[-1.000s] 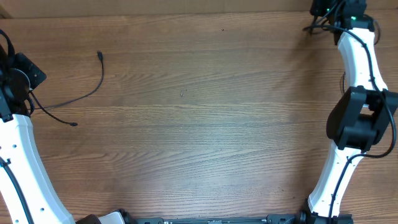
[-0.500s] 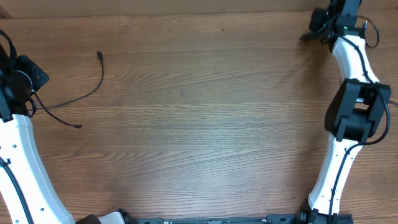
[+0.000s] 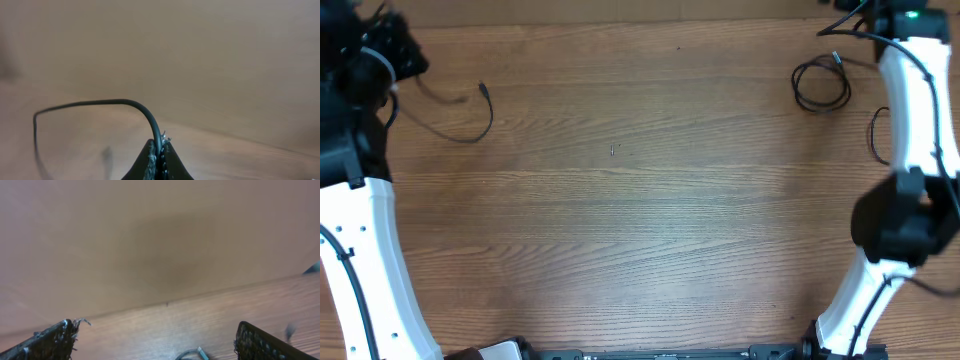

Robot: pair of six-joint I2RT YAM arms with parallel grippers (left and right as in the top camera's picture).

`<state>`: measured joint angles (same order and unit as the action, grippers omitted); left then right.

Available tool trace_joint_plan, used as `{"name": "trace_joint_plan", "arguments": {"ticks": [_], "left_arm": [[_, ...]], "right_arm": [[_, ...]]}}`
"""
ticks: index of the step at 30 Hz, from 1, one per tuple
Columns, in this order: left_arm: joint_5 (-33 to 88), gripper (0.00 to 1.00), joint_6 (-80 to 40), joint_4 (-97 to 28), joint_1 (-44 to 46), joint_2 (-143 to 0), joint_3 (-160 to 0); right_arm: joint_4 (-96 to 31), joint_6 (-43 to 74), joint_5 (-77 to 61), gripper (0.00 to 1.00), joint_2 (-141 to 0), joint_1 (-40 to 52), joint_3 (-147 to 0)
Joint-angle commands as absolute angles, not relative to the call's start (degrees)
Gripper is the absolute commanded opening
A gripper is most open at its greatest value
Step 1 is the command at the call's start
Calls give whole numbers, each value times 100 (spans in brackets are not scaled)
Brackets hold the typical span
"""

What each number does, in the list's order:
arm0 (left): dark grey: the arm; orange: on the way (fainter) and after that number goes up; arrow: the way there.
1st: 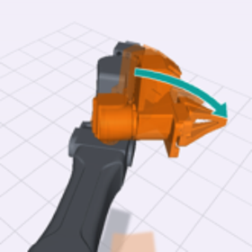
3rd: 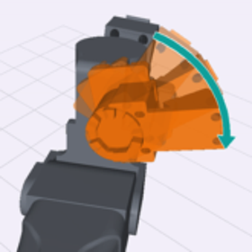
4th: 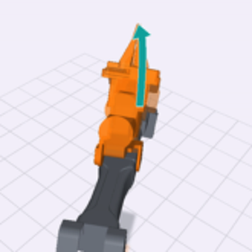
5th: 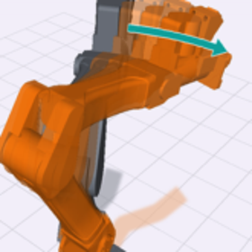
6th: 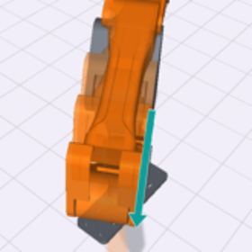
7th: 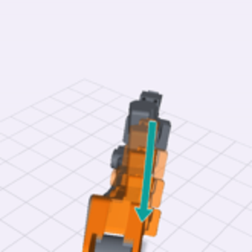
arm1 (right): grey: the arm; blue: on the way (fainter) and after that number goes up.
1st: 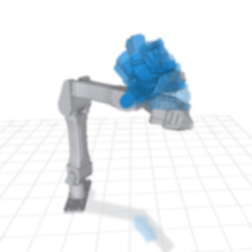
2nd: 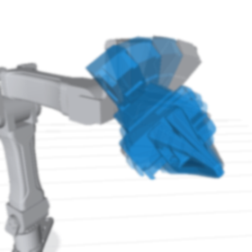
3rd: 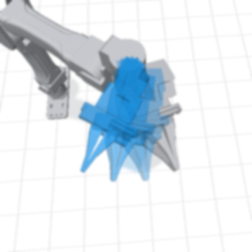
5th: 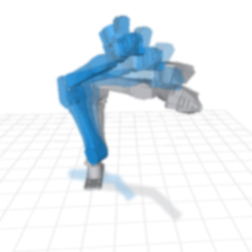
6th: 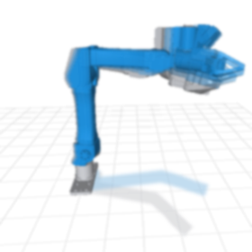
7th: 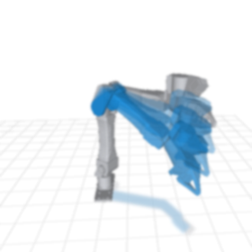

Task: Untangle cables

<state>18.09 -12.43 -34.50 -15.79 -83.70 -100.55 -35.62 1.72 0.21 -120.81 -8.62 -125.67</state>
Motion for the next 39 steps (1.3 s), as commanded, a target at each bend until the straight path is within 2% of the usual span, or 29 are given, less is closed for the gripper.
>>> {"name": "trace_joint_plan", "arguments": {"ticks": [1, 9, 12, 19, 30, 34, 39], "left_arm": [[2928, 4, -1026, -3041, -1225, -8379, -10136], [3157, 4, -631, -2825, 1, -8379, -10138], [3157, 4, -355, -2744, 515, -8379, -10138], [3157, 4, 403, -2115, 1586, -8379, -10195], [3249, 4, 519, -1754, 2589, -8359, -10554], [3682, 4, 294, -1903, 2762, -8357, -10591], [4222, 4, -1199, -2073, 2932, -8364, -10591]], "right_arm": [[-3774, 301, 14, 100, -11312, -906, -12774], [-4670, 311, 274, 100, -10186, -945, -12774], [-5059, 655, 624, 100, -9998, -1046, -12774], [-5981, 1511, 685, 100, -9922, -1404, -12774], [-6375, 1481, 707, 100, -9922, -1597, -12774], [-6390, 1481, 705, 100, -9922, -1614, -12774], [-6484, 1483, 707, 100, -9922, -1627, -12774]]}}
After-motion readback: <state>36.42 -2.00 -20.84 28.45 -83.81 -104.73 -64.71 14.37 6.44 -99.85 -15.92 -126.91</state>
